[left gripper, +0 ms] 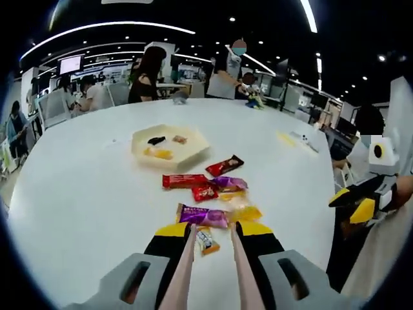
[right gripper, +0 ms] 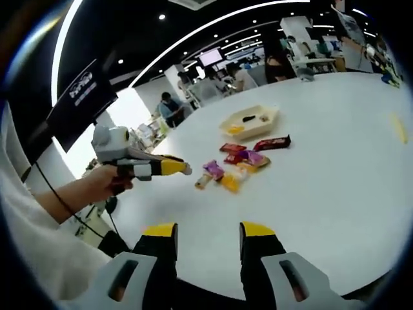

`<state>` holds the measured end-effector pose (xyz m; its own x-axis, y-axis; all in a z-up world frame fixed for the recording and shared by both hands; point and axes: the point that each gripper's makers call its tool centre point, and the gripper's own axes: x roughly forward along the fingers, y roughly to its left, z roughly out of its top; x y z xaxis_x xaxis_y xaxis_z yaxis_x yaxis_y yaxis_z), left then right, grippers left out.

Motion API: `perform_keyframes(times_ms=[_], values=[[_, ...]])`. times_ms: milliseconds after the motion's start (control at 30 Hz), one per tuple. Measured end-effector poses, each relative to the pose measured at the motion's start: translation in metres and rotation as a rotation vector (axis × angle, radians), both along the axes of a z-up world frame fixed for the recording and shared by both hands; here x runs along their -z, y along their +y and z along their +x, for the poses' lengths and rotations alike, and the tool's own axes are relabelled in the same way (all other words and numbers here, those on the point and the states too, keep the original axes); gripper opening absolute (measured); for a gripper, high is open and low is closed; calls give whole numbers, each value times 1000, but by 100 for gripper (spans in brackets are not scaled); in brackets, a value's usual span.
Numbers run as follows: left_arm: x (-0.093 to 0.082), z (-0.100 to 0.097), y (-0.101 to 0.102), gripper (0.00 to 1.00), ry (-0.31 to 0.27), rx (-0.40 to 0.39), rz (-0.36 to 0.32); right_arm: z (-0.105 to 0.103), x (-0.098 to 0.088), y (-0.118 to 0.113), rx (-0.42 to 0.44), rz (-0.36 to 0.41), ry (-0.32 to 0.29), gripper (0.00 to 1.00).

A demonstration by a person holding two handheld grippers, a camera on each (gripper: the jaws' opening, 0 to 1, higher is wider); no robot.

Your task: Place the target food into the container with the food tongs after gripping and lifting it, then release it inside without dropping or visibly crushing the food.

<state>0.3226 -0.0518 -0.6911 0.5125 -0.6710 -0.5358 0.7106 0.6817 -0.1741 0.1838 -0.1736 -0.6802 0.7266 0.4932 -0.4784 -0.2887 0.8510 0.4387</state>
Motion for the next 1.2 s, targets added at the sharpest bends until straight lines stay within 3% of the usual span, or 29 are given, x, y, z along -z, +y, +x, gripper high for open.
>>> perform_keyframes(times_ms=[167,567,867,1200], values=[[11,1,0,27,7,12,34,2,1,-1,6,-6,2,38],[25,2,-4,27,39,-10,35,5,1,4,-15,-19,14,38],[27,5,-10,27,57,-4,23,6,2,-3,-5,-23,21,38],[37,4,-13,27,62,5,59,5,4,-7,-2,-18,28,38]])
